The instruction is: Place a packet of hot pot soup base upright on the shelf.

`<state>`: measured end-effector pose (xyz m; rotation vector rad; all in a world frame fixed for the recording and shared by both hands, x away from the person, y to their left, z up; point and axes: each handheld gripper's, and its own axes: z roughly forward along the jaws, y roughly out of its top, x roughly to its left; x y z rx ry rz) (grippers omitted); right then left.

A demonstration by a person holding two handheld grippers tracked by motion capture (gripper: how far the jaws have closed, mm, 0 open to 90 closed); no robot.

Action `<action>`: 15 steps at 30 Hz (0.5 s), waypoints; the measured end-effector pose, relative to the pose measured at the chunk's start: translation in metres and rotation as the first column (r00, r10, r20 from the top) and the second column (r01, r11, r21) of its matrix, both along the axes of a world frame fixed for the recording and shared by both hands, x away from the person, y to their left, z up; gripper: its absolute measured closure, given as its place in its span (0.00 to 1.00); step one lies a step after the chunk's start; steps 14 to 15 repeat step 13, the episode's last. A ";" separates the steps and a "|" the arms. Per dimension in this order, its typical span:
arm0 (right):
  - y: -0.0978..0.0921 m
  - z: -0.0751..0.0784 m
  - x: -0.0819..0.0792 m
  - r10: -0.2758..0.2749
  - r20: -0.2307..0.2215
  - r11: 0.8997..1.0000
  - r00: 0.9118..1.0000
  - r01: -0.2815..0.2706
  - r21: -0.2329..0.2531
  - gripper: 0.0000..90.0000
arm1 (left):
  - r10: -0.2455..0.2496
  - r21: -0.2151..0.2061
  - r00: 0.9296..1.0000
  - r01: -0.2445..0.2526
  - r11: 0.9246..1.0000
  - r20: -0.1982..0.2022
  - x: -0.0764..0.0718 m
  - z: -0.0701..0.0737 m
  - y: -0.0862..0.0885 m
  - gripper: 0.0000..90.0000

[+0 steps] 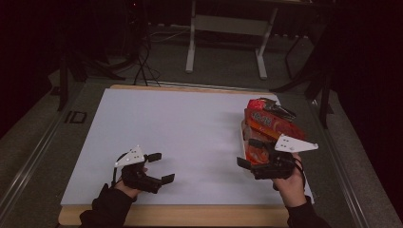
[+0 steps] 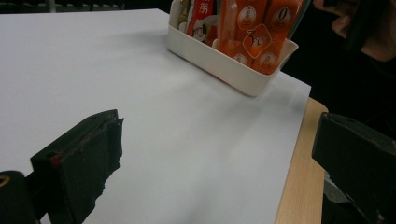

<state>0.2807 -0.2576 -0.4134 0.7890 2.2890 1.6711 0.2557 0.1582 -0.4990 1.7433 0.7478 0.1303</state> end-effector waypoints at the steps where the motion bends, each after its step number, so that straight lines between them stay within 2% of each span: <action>1: 0.001 -0.003 0.000 0.001 -0.004 1.000 1.000 -0.001 -0.003 0.16 | 0.000 -0.001 1.000 0.000 1.000 0.000 0.000 0.000 0.000 0.02; 7: 0.005 -0.017 0.002 0.023 -0.036 1.000 0.999 -0.024 -0.021 0.16 | -0.001 0.000 1.000 0.001 1.000 0.002 0.000 0.000 0.000 0.02; 10: 0.006 -0.021 0.002 0.025 -0.032 0.999 0.999 -0.027 -0.040 0.16 | -0.002 -0.001 1.000 0.002 1.000 0.006 0.000 0.000 0.000 0.02; 15: 0.007 -0.023 0.003 0.027 -0.036 0.999 0.999 -0.029 -0.045 0.16 | -0.002 -0.005 1.000 0.002 1.000 0.007 0.000 0.001 0.000 0.02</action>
